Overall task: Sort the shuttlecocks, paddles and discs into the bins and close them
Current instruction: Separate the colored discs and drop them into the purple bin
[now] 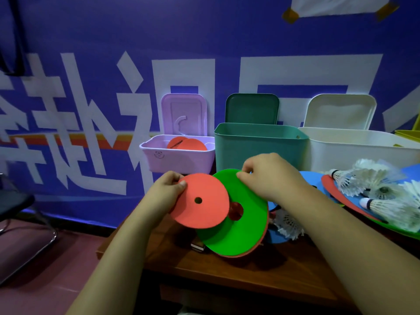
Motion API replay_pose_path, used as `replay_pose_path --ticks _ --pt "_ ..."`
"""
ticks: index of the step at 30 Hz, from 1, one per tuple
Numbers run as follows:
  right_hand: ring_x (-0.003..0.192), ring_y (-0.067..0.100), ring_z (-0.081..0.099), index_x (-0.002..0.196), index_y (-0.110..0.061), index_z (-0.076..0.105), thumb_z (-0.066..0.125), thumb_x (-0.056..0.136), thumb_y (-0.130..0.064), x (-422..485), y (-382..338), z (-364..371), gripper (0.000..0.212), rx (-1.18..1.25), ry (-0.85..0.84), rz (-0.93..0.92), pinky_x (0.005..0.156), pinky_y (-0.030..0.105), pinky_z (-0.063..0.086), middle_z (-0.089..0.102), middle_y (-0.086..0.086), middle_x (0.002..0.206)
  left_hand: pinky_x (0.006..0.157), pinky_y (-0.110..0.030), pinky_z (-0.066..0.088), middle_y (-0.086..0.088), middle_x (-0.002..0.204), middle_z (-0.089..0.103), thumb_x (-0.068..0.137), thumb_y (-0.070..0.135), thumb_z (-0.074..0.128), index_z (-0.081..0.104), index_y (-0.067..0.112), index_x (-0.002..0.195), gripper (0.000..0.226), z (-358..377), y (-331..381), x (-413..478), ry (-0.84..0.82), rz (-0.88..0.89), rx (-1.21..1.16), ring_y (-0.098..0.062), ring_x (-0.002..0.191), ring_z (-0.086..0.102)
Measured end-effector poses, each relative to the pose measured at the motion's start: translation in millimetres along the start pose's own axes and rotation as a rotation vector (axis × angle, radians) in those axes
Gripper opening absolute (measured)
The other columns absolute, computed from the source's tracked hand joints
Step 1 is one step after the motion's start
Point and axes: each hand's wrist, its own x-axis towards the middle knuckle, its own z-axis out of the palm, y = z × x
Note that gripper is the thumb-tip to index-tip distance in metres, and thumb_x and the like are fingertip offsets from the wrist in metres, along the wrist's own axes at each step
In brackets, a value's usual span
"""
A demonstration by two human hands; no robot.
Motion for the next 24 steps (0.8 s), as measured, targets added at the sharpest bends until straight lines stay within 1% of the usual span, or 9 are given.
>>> replay_pose_path --ticks 2,5,7,9,12,15,19,22,24 --pt "0.075 0.018 0.07 0.084 -0.027 0.071 0.059 0.094 -0.05 5.1 3.5 -3.2 0.028 0.15 0.083 0.03 0.073 0.036 0.059 0.071 -0.007 0.077 0.073 -0.038 0.048 -0.011 0.103 0.07 0.105 0.026 0.058 0.068 0.02 0.105 0.012 -3.0 5.0 5.9 0.042 -0.031 -0.131 -0.027 0.088 0.062" --pt "0.041 0.016 0.066 0.082 -0.02 0.069 0.061 0.1 -0.039 11.3 5.5 -6.9 0.027 0.364 0.139 0.104 0.047 0.027 0.052 0.069 0.002 0.061 0.07 -0.04 0.054 -0.02 0.107 0.07 0.106 0.019 0.053 0.068 0.013 0.109 0.016 -5.8 17.2 17.7 0.092 -0.095 -0.393 -0.03 0.089 0.066" --pt "0.038 0.018 0.066 0.085 -0.015 0.068 0.06 0.102 -0.03 16.4 7.2 -8.5 0.024 0.433 0.152 0.168 0.038 0.024 0.046 0.07 0.006 0.062 0.06 -0.037 0.056 -0.018 0.104 0.068 0.106 0.013 0.05 0.066 0.011 0.108 0.016 -5.9 30.3 27.8 0.13 -0.126 -0.571 -0.027 0.087 0.067" --pt "0.041 0.021 0.068 0.089 -0.012 0.067 0.056 0.102 -0.022 22.4 10.6 -8.4 0.019 0.481 0.134 0.22 0.04 0.025 0.048 0.072 0.007 0.061 0.054 -0.036 0.059 -0.019 0.105 0.067 0.105 0.006 0.05 0.063 0.009 0.103 0.014 -5.4 44.6 41.2 0.177 -0.139 -0.749 -0.026 0.087 0.067" --pt "0.046 0.025 0.071 0.09 -0.004 0.066 0.048 0.101 -0.011 29.5 16.8 -7.5 0.021 0.545 0.081 0.262 0.044 0.031 0.055 0.072 0.009 0.057 0.057 -0.037 0.063 -0.025 0.106 0.067 0.104 0.0 0.05 0.063 0.0 0.104 0.012 -4.1 59.5 66.5 0.206 -0.133 -0.954 -0.029 0.088 0.071" --pt "0.046 0.025 0.071 0.09 -0.003 0.066 0.047 0.101 -0.012 35.6 22.4 -7.1 0.024 0.525 0.063 0.254 0.049 0.031 0.055 0.072 0.009 0.057 0.066 -0.038 0.065 -0.025 0.105 0.068 0.104 0.0 0.05 0.061 -0.008 0.115 0.017 -2.9 66.8 93.1 0.215 -0.095 -0.975 -0.029 0.082 0.075" --pt "0.041 0.018 0.067 0.089 -0.008 0.068 0.048 0.103 -0.019 42.1 26.2 -9.0 0.027 0.416 0.104 0.22 0.048 0.026 0.049 0.07 0.007 0.058 0.078 -0.047 0.066 -0.025 0.11 0.069 0.105 -0.001 0.051 0.057 -0.009 0.115 0.014 -0.5 69.1 134.6 0.253 -0.127 -1.037 -0.035 0.094 0.075" --pt "0.041 0.017 0.067 0.09 -0.01 0.069 0.047 0.105 -0.019 44.0 28.9 -9.8 0.028 0.412 0.108 0.196 0.05 0.028 0.052 0.071 0.006 0.062 0.09 -0.038 0.063 -0.015 0.116 0.065 0.102 -0.001 0.053 0.055 0.004 0.113 0.012 2.9 61.3 164.4 0.23 -0.162 -0.766 -0.026 0.1 0.068" --pt "0.042 0.016 0.068 0.092 -0.012 0.069 0.047 0.107 -0.021 46.4 32.1 -9.6 0.027 0.406 0.11 0.182 0.051 0.028 0.053 0.072 0.006 0.066 0.094 -0.04 0.059 -0.009 0.107 0.062 0.1 0.006 0.055 0.055 0.01 0.109 0.01 7.7 57.6 166.7 0.237 -0.187 -0.486 -0.024 0.096 0.062"
